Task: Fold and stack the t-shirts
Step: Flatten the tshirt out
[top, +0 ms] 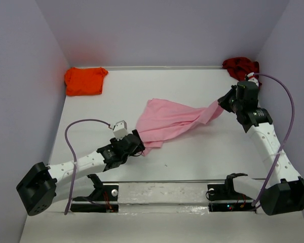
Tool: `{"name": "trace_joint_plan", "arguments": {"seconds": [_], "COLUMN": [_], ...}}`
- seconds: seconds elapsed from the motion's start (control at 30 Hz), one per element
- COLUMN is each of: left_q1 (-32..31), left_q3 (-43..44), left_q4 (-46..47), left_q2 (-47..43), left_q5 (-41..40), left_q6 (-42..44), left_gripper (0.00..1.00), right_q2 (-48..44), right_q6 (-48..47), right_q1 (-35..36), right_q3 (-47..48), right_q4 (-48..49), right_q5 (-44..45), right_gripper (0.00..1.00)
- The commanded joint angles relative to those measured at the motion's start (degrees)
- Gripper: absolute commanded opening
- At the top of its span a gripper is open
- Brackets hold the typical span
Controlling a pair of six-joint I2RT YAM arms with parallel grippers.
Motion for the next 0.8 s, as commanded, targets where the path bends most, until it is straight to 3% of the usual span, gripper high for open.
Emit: {"name": "trace_joint_plan", "arguments": {"seconds": [0.0, 0.17, 0.53, 0.77], "left_q1": [-0.3, -0.2, -0.1, 0.1], "left_q3": [0.5, 0.1, 1.3, 2.0], "left_q4": [1.1, 3.5, 10.7, 12.1], "left_q2": [2.0, 2.8, 7.7, 11.1], "left_q5": [-1.9, -3.5, -5.0, -5.1], "left_q6": [-1.5, -1.0, 4.3, 5.0], "left_gripper": [0.92, 0.89, 0.64, 0.63], "right_q2": [-1.3, -1.4, -2.1, -3.2], "right_q6": [0.3, 0.0, -0.2, -0.5], "right_q1": [0.1, 0.1, 0.1, 0.1], "right_q3": [-0.2, 0.0, -1.0, -1.2], "right_q4": [3.4, 3.5, 3.6, 3.6], "right_q5": [-0.7, -1.1, -1.2, -1.1], "right_gripper": [0.00, 0.00, 0.00, 0.00]}}
